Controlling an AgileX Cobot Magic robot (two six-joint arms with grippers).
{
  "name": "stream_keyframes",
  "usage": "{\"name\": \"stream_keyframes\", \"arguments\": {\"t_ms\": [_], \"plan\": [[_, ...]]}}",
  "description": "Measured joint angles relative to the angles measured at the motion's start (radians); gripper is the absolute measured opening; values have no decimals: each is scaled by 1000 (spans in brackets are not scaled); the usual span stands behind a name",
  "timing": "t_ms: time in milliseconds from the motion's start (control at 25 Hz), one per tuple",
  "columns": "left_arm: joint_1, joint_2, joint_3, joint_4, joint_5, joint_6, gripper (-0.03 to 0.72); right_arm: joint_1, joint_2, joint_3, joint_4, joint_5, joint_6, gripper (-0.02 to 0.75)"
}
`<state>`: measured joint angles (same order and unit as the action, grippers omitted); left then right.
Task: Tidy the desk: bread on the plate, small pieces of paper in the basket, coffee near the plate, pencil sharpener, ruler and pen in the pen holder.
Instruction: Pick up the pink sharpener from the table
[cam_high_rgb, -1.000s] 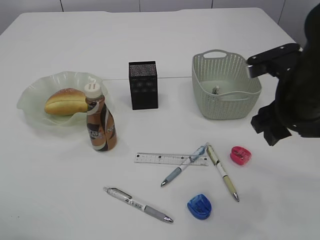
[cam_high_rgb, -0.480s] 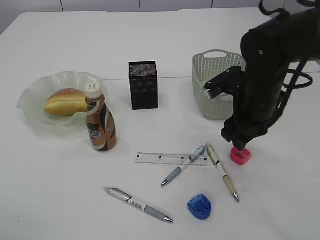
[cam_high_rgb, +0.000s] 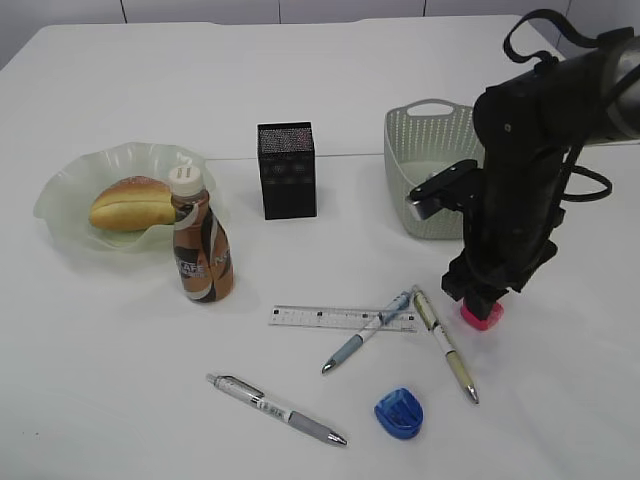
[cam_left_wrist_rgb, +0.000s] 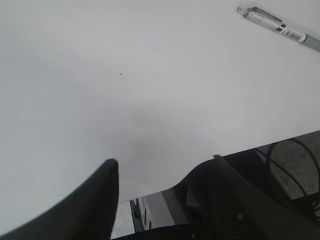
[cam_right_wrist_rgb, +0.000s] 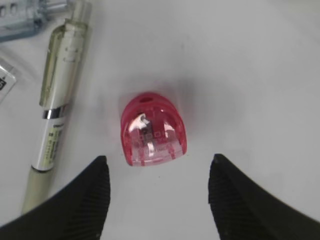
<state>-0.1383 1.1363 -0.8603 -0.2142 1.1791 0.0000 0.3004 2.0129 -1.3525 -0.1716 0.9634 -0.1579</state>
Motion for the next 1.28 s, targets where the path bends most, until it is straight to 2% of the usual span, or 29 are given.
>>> {"name": "stream_keyframes", "arguments": {"t_ms": [1000,1200,1280], "plan": [[0,-2,0,0,-17,19,412,-2,90,-6,13,-43,-1,453],[0,-2,0,0,-17,19,406,-2,92,-10,13,-51,2,349],[0,-2,0,0,-17,19,406,-2,92,-10,13,-52,4,332]]}}
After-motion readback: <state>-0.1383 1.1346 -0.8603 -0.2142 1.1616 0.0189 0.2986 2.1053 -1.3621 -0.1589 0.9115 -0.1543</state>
